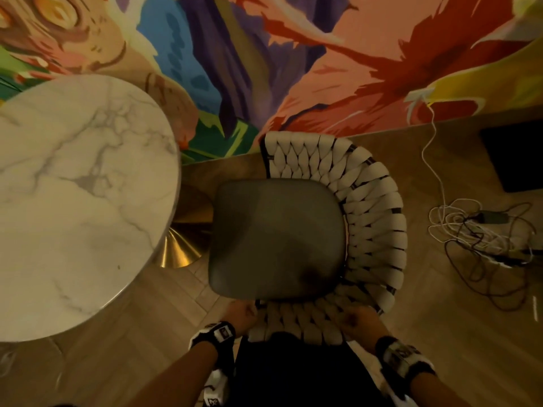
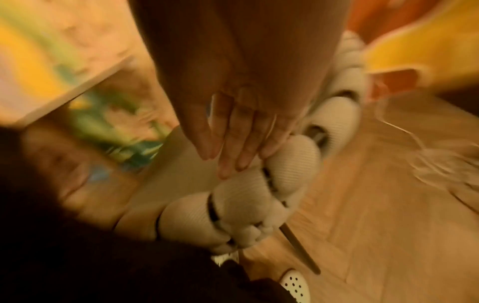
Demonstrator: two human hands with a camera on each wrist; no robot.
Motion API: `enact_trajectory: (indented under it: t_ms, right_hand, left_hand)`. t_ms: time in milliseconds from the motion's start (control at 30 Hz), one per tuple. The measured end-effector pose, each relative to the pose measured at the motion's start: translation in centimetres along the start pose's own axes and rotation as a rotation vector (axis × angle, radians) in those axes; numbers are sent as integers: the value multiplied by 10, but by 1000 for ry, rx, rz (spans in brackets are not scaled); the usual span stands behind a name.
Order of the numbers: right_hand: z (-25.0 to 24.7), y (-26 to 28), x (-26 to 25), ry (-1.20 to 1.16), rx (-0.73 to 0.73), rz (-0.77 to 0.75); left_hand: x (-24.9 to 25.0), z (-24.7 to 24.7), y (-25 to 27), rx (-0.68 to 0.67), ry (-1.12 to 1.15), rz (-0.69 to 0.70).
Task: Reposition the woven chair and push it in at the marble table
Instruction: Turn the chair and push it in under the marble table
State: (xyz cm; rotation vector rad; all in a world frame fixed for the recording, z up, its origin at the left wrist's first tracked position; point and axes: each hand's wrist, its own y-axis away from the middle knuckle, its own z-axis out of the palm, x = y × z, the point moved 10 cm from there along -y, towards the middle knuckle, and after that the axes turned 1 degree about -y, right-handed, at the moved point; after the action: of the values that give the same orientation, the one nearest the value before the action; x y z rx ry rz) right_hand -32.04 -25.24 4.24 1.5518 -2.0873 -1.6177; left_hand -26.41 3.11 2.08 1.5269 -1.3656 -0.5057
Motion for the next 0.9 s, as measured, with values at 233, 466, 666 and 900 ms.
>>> enact_trajectory:
  t_ms: [233,466,666,900]
  right_hand:
    - [-35,38,142,-938,286,568]
    - [-27,-5,99,-1252,199,572]
    - [-60,-44,75,-1155,149,529]
    - [-108,-95,34,-1046,153,525]
  left_hand:
    - [-49,-2,1,32,156,-155]
    - [-48,1,27,35,360,-217]
    - [-34,16,33,-72,215,-97]
    - [-26,-30,-5,-93,327,-90]
